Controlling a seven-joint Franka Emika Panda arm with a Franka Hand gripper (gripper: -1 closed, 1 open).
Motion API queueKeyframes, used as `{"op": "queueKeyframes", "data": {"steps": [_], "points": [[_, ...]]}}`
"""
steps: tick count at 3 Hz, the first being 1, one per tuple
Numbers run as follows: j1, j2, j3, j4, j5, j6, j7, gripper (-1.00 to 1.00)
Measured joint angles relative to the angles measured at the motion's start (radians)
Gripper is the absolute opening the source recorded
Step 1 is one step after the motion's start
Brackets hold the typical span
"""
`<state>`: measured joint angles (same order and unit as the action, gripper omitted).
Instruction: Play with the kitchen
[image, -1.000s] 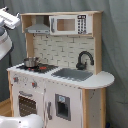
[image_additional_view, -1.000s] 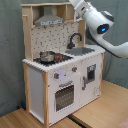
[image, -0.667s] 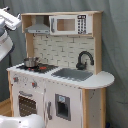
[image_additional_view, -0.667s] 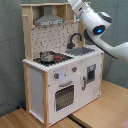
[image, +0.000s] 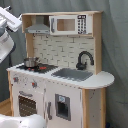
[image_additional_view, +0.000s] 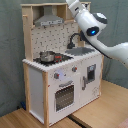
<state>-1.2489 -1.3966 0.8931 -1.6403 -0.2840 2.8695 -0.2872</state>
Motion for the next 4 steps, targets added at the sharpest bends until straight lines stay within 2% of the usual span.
{"op": "queueKeyframes", "data": {"steps": [2, 4], "points": [[-0.066, -0.007, -0.001, 0.111, 0.0, -0.145, 0.175, 1.0], [-0.076, -0.008, 0.012, 0.18, 0.0, -0.31, 0.297, 1.0]]}}
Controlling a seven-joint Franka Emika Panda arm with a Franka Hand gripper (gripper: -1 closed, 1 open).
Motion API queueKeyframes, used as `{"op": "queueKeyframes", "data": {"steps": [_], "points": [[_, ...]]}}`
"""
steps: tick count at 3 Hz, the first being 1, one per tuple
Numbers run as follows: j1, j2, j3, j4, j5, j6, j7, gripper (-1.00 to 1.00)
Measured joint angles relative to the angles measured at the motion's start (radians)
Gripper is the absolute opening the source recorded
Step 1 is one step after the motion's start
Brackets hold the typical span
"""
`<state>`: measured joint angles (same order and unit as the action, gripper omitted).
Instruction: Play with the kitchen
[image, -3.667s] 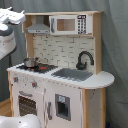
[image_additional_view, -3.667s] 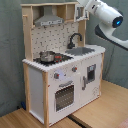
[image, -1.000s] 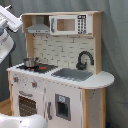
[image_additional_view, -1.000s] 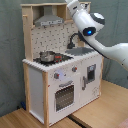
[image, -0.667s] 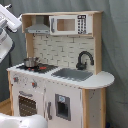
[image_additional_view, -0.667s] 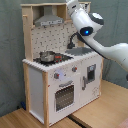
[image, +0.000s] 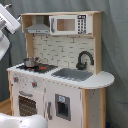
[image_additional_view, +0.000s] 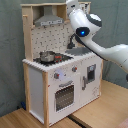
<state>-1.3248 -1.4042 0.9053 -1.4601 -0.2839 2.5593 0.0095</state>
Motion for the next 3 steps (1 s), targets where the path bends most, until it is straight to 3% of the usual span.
{"op": "queueKeyframes", "data": {"steps": [3], "points": [[-0.034, -0.002, 0.077, 0.032, -0.001, -0.254, 0.224, 1.0]]}}
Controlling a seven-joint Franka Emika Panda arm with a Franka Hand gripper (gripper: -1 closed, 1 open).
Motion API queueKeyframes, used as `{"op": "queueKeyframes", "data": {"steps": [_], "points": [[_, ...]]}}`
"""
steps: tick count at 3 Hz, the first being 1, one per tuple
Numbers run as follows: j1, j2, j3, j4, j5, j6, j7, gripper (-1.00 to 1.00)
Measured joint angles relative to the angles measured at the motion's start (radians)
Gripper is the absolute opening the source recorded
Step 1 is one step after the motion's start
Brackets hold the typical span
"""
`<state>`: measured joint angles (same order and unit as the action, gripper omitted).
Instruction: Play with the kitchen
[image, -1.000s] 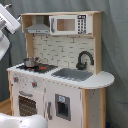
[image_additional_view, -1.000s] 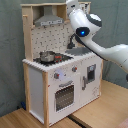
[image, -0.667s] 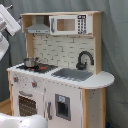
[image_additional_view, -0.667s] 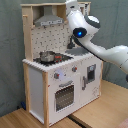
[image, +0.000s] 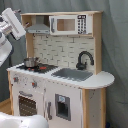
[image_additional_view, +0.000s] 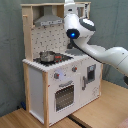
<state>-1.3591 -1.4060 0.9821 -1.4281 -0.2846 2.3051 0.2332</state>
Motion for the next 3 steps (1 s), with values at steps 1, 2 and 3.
{"op": "queueKeyframes", "data": {"steps": [1, 2, 3], "points": [[-0.043, 0.0, 0.029, 0.002, 0.004, -0.059, 0.085, 1.0], [-0.092, 0.001, 0.047, 0.015, 0.034, -0.116, 0.147, 1.0], [-0.1, 0.001, 0.048, 0.016, 0.046, -0.132, 0.157, 1.0]]}}
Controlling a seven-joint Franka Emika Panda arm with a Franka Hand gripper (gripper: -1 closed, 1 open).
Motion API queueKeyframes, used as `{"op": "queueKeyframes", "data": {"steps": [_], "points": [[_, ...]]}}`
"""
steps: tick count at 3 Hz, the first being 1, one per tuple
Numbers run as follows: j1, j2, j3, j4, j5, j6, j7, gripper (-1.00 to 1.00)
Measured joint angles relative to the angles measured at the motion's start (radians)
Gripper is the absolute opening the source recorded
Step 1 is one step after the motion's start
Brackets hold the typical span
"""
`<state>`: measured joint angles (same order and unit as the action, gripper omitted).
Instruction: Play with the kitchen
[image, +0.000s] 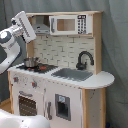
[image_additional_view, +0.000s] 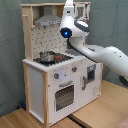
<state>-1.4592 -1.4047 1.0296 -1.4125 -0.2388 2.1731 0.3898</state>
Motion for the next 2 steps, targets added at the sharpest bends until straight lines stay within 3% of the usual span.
{"op": "queueKeyframes", "data": {"steps": [1, 2], "points": [[-0.002, 0.0, 0.0, 0.0, 0.004, -0.005, 0.002, -1.0], [-0.031, 0.001, 0.003, 0.005, 0.062, -0.038, 0.014, -1.0]]}}
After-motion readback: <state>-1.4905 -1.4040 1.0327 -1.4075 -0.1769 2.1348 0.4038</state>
